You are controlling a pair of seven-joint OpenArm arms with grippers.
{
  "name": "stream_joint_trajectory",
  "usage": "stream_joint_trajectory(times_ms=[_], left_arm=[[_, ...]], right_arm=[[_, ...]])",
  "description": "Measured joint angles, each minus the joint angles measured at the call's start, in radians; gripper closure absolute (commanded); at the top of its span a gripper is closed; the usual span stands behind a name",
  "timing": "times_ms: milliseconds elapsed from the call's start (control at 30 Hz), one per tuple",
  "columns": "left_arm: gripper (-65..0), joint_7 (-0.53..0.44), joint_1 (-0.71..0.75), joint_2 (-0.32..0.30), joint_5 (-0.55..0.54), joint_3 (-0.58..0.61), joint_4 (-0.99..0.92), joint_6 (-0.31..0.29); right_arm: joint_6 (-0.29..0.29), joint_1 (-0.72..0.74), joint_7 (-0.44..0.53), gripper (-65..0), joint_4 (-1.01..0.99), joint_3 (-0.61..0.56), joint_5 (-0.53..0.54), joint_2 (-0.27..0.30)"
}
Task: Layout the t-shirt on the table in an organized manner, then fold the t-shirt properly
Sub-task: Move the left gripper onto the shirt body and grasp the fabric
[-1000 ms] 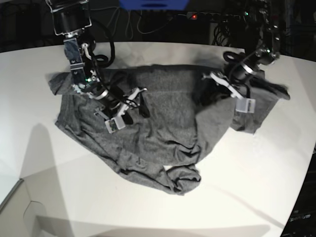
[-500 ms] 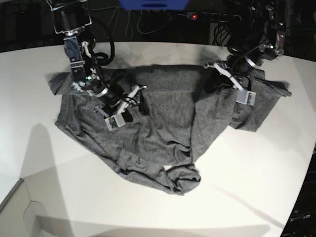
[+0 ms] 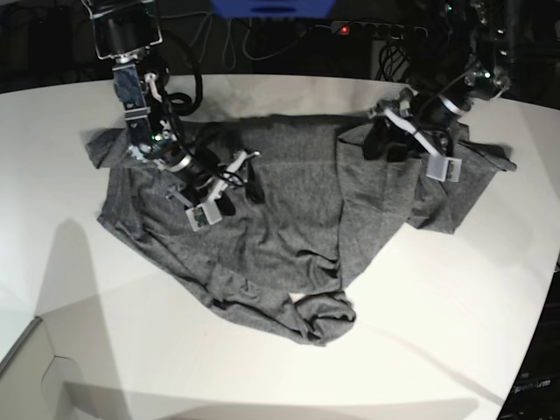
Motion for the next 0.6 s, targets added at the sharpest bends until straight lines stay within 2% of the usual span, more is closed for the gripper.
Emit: stream_joint_trajectory(times_ms=[33, 100, 233, 333, 433, 600], left_arm=[[-26.6, -0.003, -0.01, 0.024, 0.063, -0.006, 0.006, 0.053], [-26.6, -0.002, -0.012, 0.064, 0.181, -0.012, 0.027, 0.099], [-26.6, 0.016, -0.04, 0.126, 0.394, 0.051, 0.037, 0.109], [-26.6, 0.0, -0.062, 0.132, 0.537, 0.134, 0.037, 0.105], [-26.6, 0.002, -0.06, 0.152, 0.613, 0.16, 0.037, 0.102], [-26.6, 0.002, -0.062, 0.182, 0.679, 0.119, 0.037, 0.103]], right_arm=[[0.0, 0.0, 0.001, -37.0, 0.0, 0.0, 0.001, 0.0], [0.0, 0.0, 0.0, -37.0, 0.0, 0.0, 0.0, 0.0], [0.0, -0.006, 0.003, -37.0, 0.0, 0.0, 0.001, 0.0], [0.0, -0.005, 0.003, -37.0, 0.0, 0.0, 0.001, 0.001], [0.0, -0.006, 0.003, -37.0, 0.0, 0.0, 0.001, 0.0], [0.0, -0.006, 0.003, -37.0, 0.0, 0.0, 0.001, 0.001]])
